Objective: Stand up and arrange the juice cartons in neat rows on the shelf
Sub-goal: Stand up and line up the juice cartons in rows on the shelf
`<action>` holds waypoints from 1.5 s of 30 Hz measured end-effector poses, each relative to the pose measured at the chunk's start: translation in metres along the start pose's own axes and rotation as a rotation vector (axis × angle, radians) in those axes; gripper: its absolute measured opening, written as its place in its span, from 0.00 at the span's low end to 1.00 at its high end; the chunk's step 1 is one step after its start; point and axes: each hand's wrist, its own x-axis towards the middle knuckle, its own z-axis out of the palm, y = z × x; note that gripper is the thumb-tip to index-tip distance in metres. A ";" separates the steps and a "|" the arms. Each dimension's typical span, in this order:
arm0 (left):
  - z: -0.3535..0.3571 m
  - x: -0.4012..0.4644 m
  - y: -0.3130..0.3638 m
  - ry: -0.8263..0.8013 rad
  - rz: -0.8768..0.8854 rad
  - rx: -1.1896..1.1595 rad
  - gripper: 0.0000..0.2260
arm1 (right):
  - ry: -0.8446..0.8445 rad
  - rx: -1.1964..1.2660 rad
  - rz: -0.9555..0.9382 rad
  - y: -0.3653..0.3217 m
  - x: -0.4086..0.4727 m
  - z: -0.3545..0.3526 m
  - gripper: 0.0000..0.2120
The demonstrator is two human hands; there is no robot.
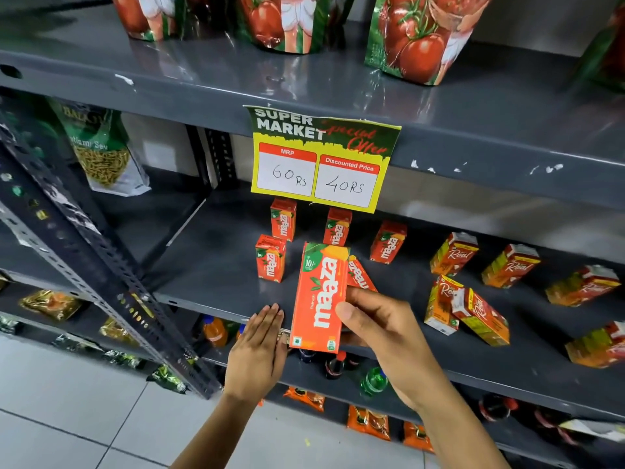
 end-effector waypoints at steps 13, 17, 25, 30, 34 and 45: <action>0.001 0.004 0.000 0.008 0.021 -0.031 0.22 | 0.186 -0.358 0.031 0.079 0.084 -0.017 0.10; 0.000 0.002 0.001 -0.002 0.026 -0.016 0.21 | 0.279 -0.594 0.041 0.107 0.116 -0.020 0.11; -0.001 0.003 0.001 -0.014 0.021 -0.012 0.20 | 0.248 -0.775 0.053 0.118 0.122 -0.018 0.14; -0.001 0.002 0.001 -0.024 0.006 -0.009 0.20 | 0.248 -0.799 0.059 0.116 0.113 -0.018 0.13; -0.001 0.002 0.002 -0.028 0.008 -0.003 0.21 | 0.257 -0.799 0.076 0.112 0.111 -0.015 0.13; 0.019 -0.002 0.046 -0.149 0.176 0.053 0.24 | 0.302 -0.810 0.376 0.088 0.108 -0.090 0.20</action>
